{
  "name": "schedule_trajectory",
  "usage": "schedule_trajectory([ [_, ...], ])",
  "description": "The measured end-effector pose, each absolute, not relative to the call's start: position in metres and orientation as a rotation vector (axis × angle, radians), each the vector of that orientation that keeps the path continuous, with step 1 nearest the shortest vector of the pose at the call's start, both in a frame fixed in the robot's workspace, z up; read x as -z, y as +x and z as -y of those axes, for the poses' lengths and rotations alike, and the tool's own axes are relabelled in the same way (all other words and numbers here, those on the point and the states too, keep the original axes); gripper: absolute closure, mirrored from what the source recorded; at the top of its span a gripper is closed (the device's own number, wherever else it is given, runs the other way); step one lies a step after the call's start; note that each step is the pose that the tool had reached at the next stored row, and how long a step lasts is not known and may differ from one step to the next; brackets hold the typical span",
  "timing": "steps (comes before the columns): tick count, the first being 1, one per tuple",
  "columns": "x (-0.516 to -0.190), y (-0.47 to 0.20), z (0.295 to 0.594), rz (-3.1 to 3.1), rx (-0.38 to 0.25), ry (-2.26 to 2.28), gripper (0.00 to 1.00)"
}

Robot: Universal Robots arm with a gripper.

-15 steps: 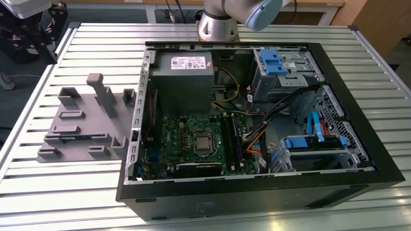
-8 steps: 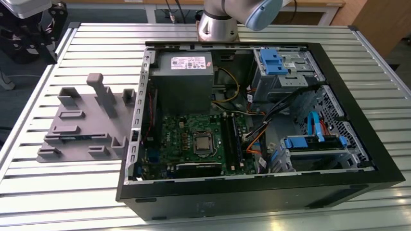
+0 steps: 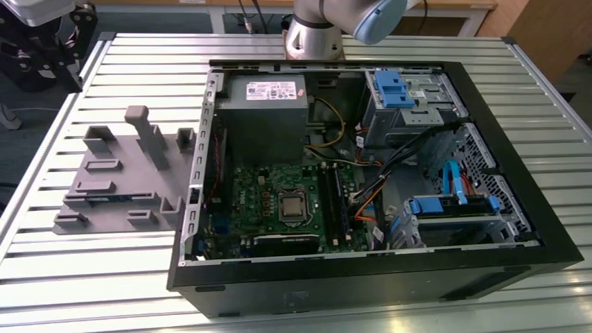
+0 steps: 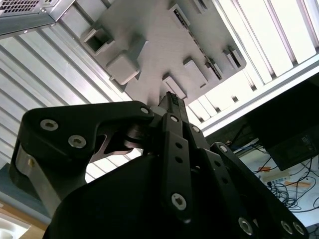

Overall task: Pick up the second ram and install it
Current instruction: 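Pick up the second ram and move it above second insertion slot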

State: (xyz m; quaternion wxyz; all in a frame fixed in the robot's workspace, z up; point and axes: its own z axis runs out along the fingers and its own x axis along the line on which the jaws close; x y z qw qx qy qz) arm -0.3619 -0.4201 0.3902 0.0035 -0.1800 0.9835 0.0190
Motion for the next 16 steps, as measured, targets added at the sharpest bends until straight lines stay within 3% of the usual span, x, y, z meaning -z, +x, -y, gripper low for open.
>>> schedule_trajectory([
  [16,-0.3902,-0.3633,0.4214,-3.064,-0.060,-0.662,0.89],
])
